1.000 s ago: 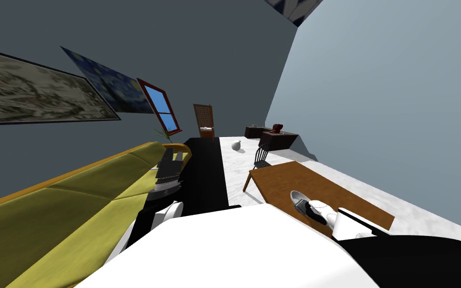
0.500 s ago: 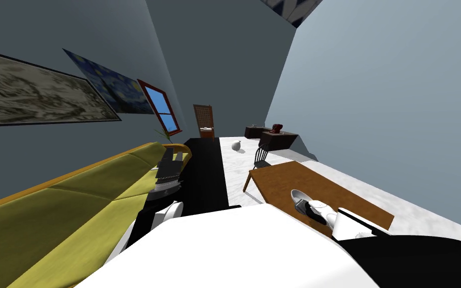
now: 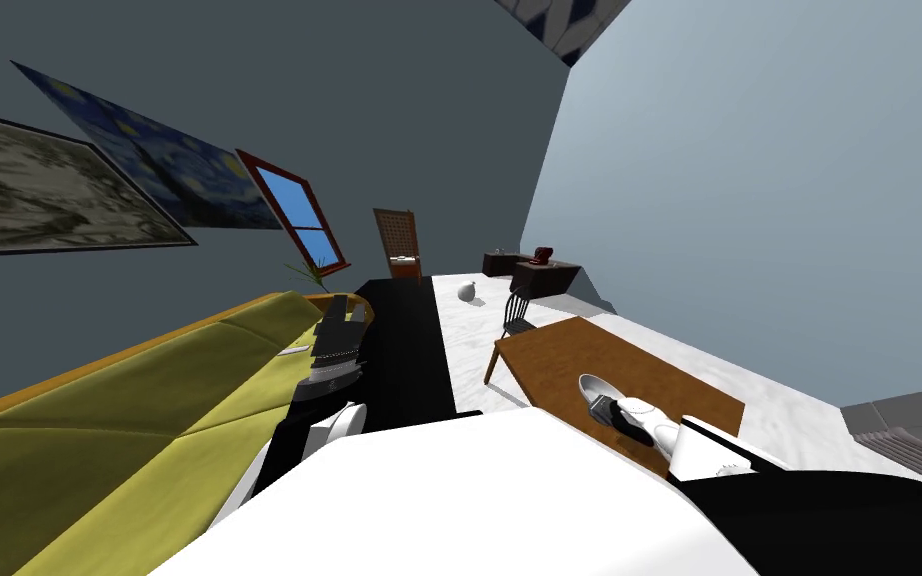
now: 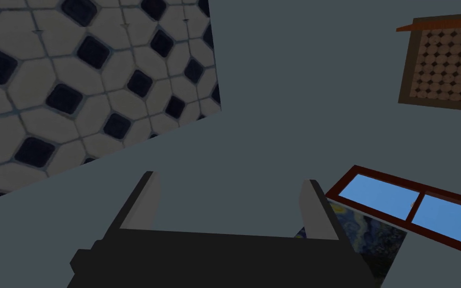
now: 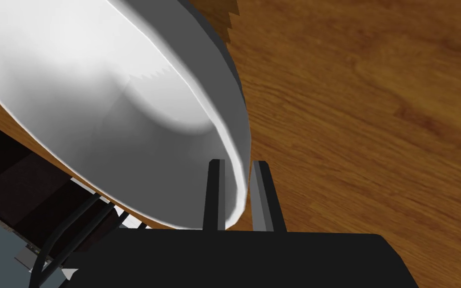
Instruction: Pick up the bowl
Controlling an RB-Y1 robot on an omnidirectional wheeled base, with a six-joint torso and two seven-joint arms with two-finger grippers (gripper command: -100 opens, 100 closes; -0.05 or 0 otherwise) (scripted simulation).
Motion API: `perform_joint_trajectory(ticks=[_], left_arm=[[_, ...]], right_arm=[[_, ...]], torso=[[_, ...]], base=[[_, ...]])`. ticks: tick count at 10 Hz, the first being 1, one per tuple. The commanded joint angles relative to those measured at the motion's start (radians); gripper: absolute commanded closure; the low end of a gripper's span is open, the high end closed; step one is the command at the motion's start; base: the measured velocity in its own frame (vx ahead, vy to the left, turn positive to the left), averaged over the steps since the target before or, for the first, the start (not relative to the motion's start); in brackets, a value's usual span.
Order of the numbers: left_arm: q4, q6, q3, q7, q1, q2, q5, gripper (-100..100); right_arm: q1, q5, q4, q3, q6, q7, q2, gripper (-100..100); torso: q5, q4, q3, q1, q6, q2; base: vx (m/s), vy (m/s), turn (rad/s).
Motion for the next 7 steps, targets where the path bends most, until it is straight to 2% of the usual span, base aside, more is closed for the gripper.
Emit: perform_joint_trajectory(ticks=[1,2,5,6,7], left_arm=[[0.0,0.0,0.0,0.0,0.0,0.0,0.0,0],[0.0,0.0,0.0,0.0,0.0,0.0,0.0,0],[0.0,0.0,0.0,0.0,0.0,0.0,0.0,0],[0.0,0.0,0.0,0.0,0.0,0.0,0.0,0],[0.0,0.0,0.0,0.0,0.0,0.0,0.0,0]], right_arm=[[0.01,0.008,-0.029,0.014,0.007,-0.022,-0.011,100],[0.01,0.008,-0.029,0.014,0.007,-0.022,-0.011,100],[0.015,0.02,-0.073,0.009,-0.014,0.006,-0.036,100],[0.02,0.02,-0.075,0.018,-0.003,-0.013,-0.034,100],[0.022,0.022,-0.078,0.019,-0.003,-0.016,-0.036,0]], torso=[[0.0,0.0,0.0,0.0,0.0,0.0],[0.0,0.0,0.0,0.0,0.0,0.001],[0.001,0.0,0.001,0.0,0.0,0.001],[0.001,0.0,0.0,0.002,0.001,0.0],[0.001,0.0,0.001,0.001,-0.001,0.001]], base=[[0.045,0.021,-0.079],[0.016,0.005,0.0],[0.068,0.025,-0.189],[0.047,0.025,-0.066],[0.005,0.005,0.009]])
